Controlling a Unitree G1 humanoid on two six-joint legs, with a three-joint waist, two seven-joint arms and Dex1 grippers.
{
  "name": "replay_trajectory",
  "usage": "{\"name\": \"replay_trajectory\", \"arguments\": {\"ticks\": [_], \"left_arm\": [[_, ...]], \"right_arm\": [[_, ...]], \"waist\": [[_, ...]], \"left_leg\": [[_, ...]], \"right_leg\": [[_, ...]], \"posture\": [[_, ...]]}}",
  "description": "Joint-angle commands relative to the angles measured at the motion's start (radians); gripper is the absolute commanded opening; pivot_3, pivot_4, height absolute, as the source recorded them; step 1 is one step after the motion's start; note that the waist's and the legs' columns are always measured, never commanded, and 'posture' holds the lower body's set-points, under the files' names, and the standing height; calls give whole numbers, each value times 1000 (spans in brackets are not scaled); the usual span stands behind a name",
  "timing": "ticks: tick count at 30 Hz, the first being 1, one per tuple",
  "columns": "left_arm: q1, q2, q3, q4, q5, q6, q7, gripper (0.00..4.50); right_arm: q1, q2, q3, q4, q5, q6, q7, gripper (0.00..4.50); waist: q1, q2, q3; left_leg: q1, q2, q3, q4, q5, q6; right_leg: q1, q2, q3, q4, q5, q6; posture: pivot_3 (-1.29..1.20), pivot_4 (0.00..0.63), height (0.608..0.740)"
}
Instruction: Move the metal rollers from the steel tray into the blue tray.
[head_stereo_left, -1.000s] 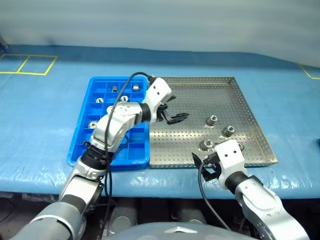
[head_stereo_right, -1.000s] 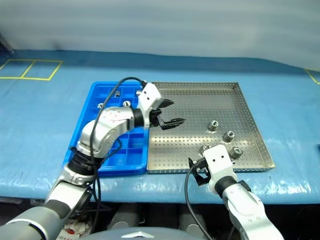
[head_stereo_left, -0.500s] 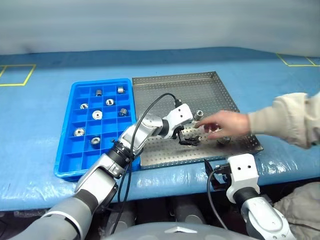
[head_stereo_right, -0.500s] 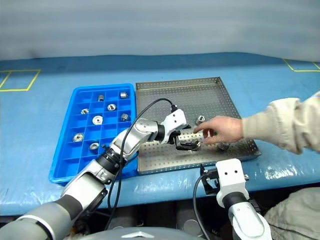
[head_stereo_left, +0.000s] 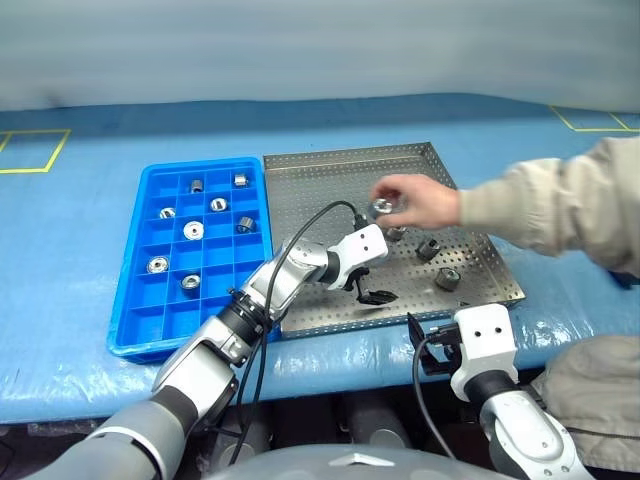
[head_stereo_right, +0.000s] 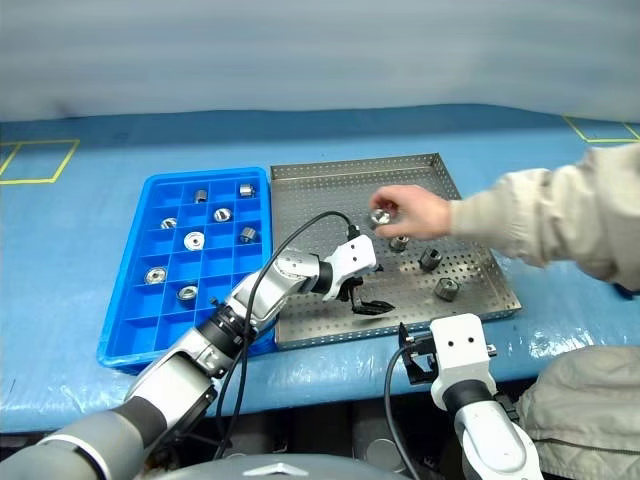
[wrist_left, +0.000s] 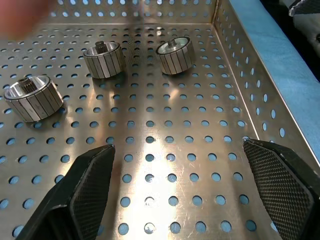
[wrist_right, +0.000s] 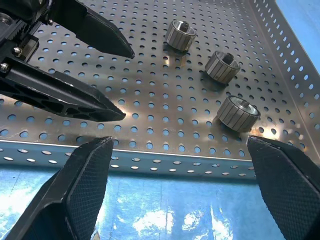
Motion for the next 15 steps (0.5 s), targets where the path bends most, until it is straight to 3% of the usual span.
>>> {"name": "replay_trajectory", "arguments": {"ticks": [1, 15], "left_arm": [[-4, -9, 18, -20, 6, -12, -2, 4460], [22, -17, 26, -100, -30, 33, -28, 4460]], "right_arm": [[-9, -5, -11, -44, 6, 2, -1, 4500], [-39, -6, -12, -44, 14, 25, 9, 4500]], "waist": [[0, 0, 0], [1, 0, 0]], "left_leg": [[0, 0, 0, 0, 0, 0], [0, 0, 0, 0, 0, 0]], "right_leg": [[0, 0, 0, 0, 0, 0], [0, 0, 0, 0, 0, 0]], "posture": [[-215, 150, 740], [-198, 150, 740]]}}
